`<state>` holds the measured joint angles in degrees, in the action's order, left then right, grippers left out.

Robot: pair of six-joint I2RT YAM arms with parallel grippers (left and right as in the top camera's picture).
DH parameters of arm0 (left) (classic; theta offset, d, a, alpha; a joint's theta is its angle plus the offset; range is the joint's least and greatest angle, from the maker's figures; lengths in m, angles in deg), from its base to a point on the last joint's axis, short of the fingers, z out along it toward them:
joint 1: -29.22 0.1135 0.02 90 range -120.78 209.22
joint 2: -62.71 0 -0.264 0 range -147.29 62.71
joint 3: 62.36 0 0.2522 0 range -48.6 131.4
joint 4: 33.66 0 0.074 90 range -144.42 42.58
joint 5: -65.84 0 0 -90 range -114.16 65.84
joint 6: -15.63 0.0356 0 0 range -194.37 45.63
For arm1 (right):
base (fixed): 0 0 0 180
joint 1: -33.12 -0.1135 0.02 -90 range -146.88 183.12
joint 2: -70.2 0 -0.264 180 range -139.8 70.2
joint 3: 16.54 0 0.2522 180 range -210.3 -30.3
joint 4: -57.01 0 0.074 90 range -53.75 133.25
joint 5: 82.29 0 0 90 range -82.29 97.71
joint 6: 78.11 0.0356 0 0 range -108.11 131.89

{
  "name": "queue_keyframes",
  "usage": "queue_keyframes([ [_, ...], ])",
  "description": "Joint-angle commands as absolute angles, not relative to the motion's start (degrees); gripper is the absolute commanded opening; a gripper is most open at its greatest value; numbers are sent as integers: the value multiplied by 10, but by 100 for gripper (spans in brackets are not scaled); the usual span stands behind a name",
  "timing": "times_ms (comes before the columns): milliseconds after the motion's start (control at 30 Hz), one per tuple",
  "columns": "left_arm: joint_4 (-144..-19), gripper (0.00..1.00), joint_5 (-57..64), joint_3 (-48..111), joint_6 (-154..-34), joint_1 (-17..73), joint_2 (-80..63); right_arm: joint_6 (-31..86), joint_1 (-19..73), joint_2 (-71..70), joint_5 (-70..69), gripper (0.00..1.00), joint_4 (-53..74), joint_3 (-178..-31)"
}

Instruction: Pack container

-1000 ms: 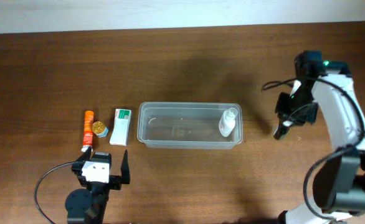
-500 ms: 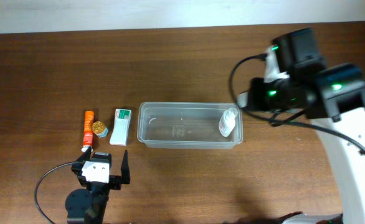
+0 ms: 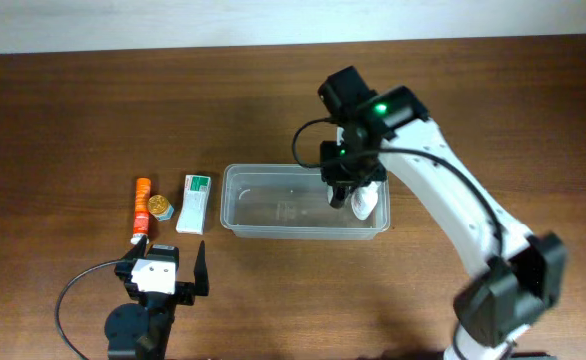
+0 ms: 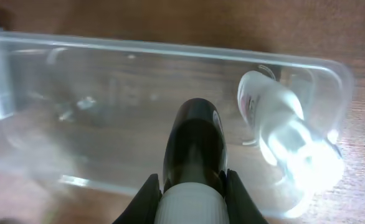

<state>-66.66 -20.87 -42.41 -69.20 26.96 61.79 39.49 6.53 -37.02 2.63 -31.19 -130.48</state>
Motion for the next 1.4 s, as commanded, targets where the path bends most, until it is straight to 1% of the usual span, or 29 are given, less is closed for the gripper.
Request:
queue_keyframes([
  [0, -666, 99, -199, -427, -683, 266, 623, 399, 81, -401, 39, 15, -298, -1306],
  [200, -666, 99, -198, -427, -683, 266, 623, 396, 98, -437, 38, 15, -269, -1306],
  [467, -666, 99, -199, -427, -683, 266, 623, 396, 99, -447, 38, 16, -252, -1293],
  [500, -666, 99, -198, -427, -683, 266, 623, 396, 99, -447, 38, 23, -251, -1291],
  [533, -666, 99, -198, -427, -683, 266, 623, 397, 99, -447, 38, 36, -251, -1288],
  [567, -666, 99, -198, -427, -683, 266, 623, 396, 99, -447, 38, 42, -252, -1288],
  [633, -666, 100, -198, -427, -683, 266, 623, 396, 99, -447, 38, 44, -254, -1288],
  [733, -666, 99, -198, -427, -683, 266, 623, 395, 99, -444, 39, 45, -250, -1289],
  [933, -666, 99, -199, -427, -683, 266, 623, 346, 99, -418, 38, 45, -257, -1327],
  [1067, -666, 99, -198, -427, -683, 266, 623, 337, 100, -378, 40, 45, -288, -1376],
  [1133, -666, 100, -198, -427, -683, 266, 623, 331, 104, -355, 41, 47, -310, -1403],
  [1233, -666, 99, -198, -427, -683, 266, 623, 333, 129, -315, 39, 51, -348, -1439],
  [1367, -666, 99, -198, -427, -683, 266, 623, 337, 201, -258, 38, 52, -383, -1464],
])
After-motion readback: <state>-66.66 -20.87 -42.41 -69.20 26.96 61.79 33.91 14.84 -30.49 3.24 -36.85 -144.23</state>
